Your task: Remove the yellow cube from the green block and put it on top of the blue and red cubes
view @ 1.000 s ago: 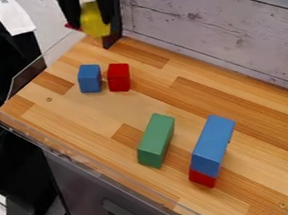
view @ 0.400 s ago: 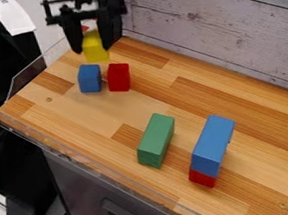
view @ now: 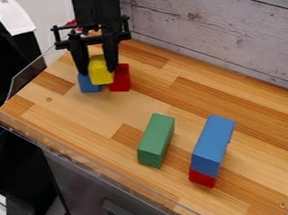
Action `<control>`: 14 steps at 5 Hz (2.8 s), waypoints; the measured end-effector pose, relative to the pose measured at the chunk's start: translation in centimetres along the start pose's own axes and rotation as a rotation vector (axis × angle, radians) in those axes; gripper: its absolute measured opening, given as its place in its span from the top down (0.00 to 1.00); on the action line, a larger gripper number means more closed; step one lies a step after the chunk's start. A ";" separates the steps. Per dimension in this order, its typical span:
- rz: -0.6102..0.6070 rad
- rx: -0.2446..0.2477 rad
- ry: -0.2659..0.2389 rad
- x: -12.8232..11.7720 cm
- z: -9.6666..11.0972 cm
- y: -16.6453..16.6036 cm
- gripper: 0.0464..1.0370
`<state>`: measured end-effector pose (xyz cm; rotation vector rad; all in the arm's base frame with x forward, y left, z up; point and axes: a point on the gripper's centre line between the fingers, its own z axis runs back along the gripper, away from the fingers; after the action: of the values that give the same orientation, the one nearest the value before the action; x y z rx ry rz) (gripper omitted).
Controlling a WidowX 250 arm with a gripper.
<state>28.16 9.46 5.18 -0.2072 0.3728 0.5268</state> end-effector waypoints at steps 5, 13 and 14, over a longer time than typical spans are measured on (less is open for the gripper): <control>0.014 0.053 -0.014 0.7 0.7 0.0 0.50; 0.018 0.086 -0.185 -3.8 6.2 -0.6 0.04; -0.029 0.100 -0.218 -8.2 7.3 -1.4 0.04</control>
<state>24.51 6.69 15.24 -0.0571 0.1833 0.4954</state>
